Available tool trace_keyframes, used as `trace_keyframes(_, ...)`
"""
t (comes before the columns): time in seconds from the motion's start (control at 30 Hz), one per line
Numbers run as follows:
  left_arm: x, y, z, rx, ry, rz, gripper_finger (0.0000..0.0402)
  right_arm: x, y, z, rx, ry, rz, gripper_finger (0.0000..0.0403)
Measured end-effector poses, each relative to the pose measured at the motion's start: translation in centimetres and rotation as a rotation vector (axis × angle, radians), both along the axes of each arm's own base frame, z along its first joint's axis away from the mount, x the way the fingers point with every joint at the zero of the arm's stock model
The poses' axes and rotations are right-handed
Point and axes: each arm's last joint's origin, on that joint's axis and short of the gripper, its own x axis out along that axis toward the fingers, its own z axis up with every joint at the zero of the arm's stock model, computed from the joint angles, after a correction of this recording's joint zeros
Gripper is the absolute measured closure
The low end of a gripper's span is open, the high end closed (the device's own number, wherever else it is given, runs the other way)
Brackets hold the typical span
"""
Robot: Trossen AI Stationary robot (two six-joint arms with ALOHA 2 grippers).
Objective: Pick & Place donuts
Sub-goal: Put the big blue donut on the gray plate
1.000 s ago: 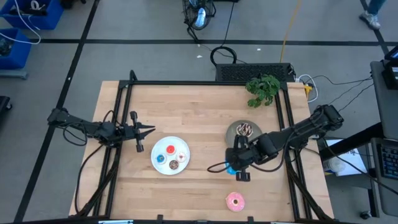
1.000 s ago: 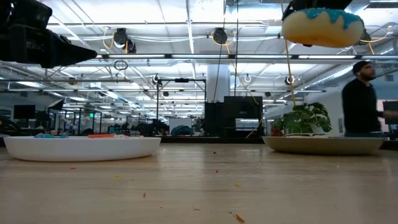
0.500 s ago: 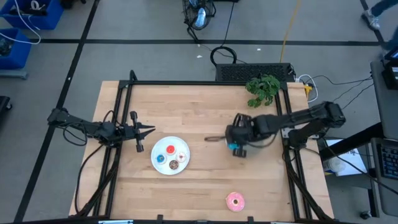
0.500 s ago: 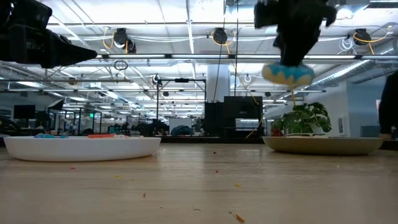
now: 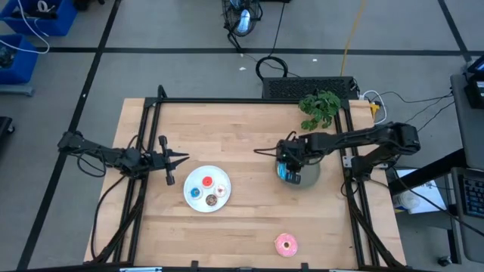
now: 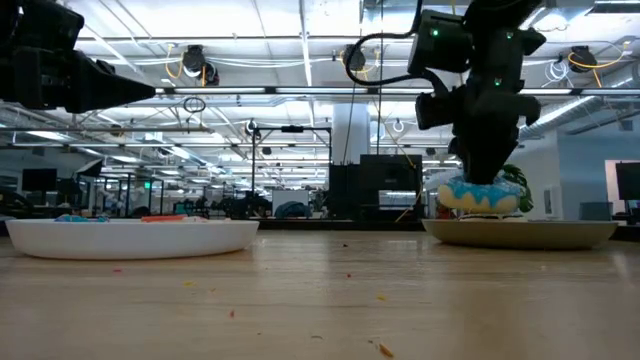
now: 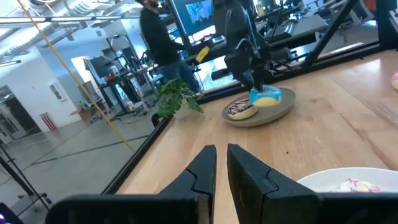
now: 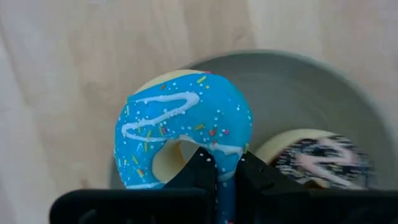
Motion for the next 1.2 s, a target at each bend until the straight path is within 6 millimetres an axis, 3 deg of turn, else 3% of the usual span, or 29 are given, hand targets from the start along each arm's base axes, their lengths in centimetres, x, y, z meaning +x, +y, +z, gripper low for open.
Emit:
trace_keyframes(0.67, 0.0, 0.0, 0.1, -0.003, -0.006, 0.0, 0.0355, -0.9, -0.7, -2.3, 0.044, -0.012, -0.037, 0.0381)
trace_keyframes(0.9, 0.0, 0.0, 0.1, -0.003, -0.006, -0.001, 0.0355, -0.9, -0.7, -2.4, 0.032, -0.013, -0.067, 0.0336)
trace_keyframes(1.2, 0.0, 0.0, 0.1, -0.005, -0.007, 0.0, 0.0355, -1.5, -0.7, -2.5, 0.04, 0.047, -0.111, 0.0244)
